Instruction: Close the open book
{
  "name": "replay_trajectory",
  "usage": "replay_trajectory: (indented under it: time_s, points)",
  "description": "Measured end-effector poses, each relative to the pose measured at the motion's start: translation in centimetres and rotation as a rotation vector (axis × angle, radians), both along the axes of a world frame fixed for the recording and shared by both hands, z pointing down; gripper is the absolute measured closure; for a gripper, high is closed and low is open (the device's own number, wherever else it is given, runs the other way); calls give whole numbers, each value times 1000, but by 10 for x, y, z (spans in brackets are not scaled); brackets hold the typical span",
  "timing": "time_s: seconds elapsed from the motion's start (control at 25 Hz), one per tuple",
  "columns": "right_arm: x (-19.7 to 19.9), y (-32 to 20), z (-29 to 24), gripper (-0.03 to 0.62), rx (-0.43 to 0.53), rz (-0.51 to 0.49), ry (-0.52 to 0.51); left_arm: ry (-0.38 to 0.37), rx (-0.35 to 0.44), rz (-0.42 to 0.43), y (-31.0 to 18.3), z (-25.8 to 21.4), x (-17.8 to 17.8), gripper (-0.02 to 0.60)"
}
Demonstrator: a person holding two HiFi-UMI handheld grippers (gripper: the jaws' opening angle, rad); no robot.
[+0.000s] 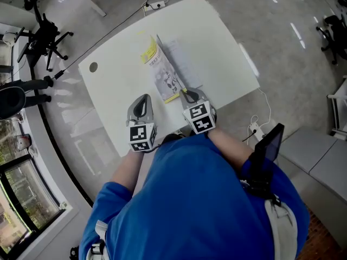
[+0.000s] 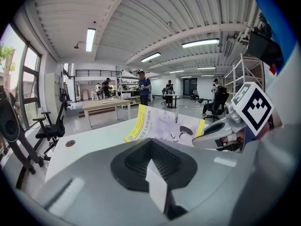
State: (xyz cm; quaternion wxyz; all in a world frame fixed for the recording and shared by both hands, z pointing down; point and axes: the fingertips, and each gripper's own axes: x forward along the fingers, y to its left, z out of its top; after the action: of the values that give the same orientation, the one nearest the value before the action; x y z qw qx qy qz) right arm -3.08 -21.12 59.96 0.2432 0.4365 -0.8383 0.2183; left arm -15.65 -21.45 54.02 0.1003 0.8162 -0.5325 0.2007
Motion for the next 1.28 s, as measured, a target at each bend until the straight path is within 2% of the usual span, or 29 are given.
replay_trajectory:
  time_s: [0.4, 0.84, 1.12, 1.28]
  points:
    - [24, -9, 40, 580, -199, 104, -132, -30, -25, 21, -11, 8, 16, 574]
    - [38, -13, 60, 576, -405, 202, -351, -36, -31, 18, -18, 11, 29, 574]
    - [44, -15, 60, 567, -429, 202, -464, -43, -39, 0, -17, 16, 38, 574]
    - [54, -10, 59, 554, -447, 177, -470, -57, -43, -5, -12, 14, 47, 574]
